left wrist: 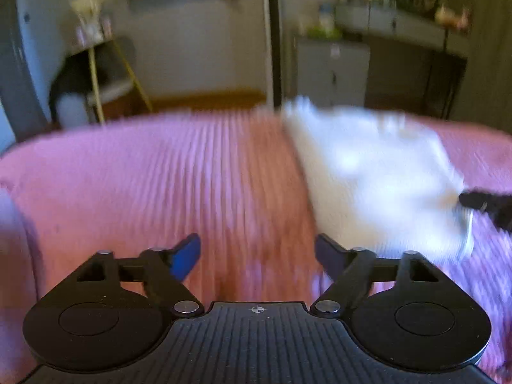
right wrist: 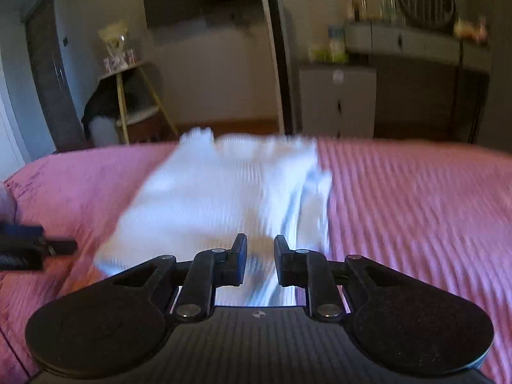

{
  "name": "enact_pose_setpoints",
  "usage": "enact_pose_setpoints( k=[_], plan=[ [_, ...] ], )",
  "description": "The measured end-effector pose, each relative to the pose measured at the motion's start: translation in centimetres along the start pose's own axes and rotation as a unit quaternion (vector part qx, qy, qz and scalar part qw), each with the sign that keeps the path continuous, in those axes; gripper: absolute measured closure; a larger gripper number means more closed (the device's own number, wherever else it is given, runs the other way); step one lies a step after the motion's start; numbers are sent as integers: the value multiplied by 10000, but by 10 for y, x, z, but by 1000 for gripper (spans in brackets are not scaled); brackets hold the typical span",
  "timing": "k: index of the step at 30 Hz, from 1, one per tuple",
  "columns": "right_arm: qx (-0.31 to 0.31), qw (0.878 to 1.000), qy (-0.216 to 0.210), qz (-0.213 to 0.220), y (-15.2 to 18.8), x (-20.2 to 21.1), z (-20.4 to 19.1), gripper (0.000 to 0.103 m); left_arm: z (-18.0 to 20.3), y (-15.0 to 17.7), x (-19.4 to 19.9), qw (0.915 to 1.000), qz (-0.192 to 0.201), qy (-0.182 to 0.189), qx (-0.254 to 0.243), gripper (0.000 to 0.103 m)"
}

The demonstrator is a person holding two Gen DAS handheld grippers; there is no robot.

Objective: Fold small clothes

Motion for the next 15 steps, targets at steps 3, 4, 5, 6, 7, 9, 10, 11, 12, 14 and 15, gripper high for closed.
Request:
enact_pose_setpoints(
  k=[3, 4, 5, 6, 7, 9, 10, 11, 12, 14, 15],
  plan=[
    [317, 9994, 82, 92, -14, -9, -15, 85, 21, -24, -9, 9984, 253, 498, -55, 14],
    [380, 9992, 91, 80, -17, -16, -18, 85, 31, -28, -20, 9979, 220, 589, -131, 16],
    [413, 9991, 97, 47, -20, -20, -19, 85, 39, -24, -29, 9982, 54, 554, -214, 24],
    [463, 9988, 123, -23, -20, -25, -19, 85, 45, -21, -45, 9984, -259, 393, -305, 28],
    [515, 9984, 168, -139, -19, -32, -18, 85, 50, -17, -56, 9978, -430, 379, -328, 27],
    [629, 9971, 224, -358, -11, -40, -15, 85, 54, -12, -67, 9974, -480, 489, -212, 22],
    [724, 9958, 286, -476, -6, -48, -12, 85, 53, -9, -70, 9972, -503, 528, -139, 20],
    [794, 9951, 295, -517, -2, -51, -10, 85, 54, -8, -74, 9967, -520, 607, -119, 20],
    [835, 9946, 307, -526, 1, -55, -8, 85, 55, -6, -78, 9961, -550, 674, -123, 18],
    [725, 9955, 246, -566, 2, -63, -5, 86, 53, -2, -90, 9958, -591, 680, -137, 13],
    [686, 9959, 200, -553, 2, -67, -3, 86, 53, 0, -93, 9960, -558, 684, -113, 12]
  ],
)
Point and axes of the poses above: each gripper's, at about its wrist camera, not at the fingertips, and x roughly against the way its jaws point, z to its right, y to its underside, the point moved 8 cm from there along -x, roughly the way its jaws point, and after that the axes turned 7 degrees about -z, right-handed, at the moved point
